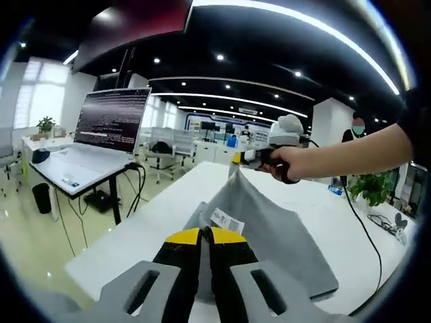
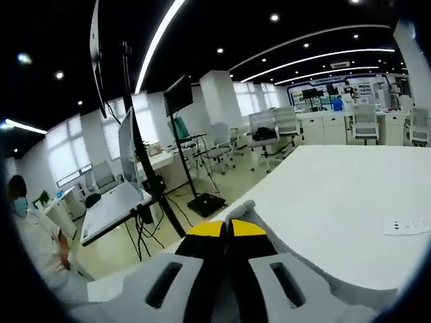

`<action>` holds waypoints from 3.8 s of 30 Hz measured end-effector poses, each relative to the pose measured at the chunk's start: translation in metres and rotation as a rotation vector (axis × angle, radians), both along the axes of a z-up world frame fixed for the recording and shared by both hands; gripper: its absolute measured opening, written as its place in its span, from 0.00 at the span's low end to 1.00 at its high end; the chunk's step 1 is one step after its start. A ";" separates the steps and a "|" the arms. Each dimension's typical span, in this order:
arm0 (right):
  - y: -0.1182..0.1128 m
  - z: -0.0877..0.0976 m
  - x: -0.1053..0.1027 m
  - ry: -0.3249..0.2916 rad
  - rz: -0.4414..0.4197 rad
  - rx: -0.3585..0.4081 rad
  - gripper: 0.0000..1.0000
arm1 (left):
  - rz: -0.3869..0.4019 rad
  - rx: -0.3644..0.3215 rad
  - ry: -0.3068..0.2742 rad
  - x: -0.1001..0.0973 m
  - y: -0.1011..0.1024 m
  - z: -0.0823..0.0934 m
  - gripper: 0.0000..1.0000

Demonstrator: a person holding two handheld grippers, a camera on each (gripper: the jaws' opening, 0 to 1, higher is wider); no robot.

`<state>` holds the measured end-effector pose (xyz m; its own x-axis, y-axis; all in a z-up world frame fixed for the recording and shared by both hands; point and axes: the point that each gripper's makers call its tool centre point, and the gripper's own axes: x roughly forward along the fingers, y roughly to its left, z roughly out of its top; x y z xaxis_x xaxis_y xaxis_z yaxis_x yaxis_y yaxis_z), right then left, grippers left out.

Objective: Fold the towel on the table until its edges align and the towel forms a compact rectangular stack.

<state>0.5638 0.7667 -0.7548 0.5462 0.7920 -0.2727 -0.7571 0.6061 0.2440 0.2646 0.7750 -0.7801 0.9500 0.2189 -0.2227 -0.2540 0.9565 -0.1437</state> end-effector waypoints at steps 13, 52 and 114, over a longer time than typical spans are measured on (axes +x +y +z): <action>0.039 -0.069 0.000 0.029 0.062 -0.150 0.00 | 0.107 -0.107 0.115 -0.001 0.028 -0.065 0.04; -0.029 -0.112 0.022 0.005 0.122 -0.305 0.36 | 0.021 -0.011 0.327 0.013 0.046 -0.114 0.31; -0.259 -0.152 0.025 0.139 -0.120 -0.394 0.16 | -0.100 0.065 0.372 0.020 0.041 -0.130 0.09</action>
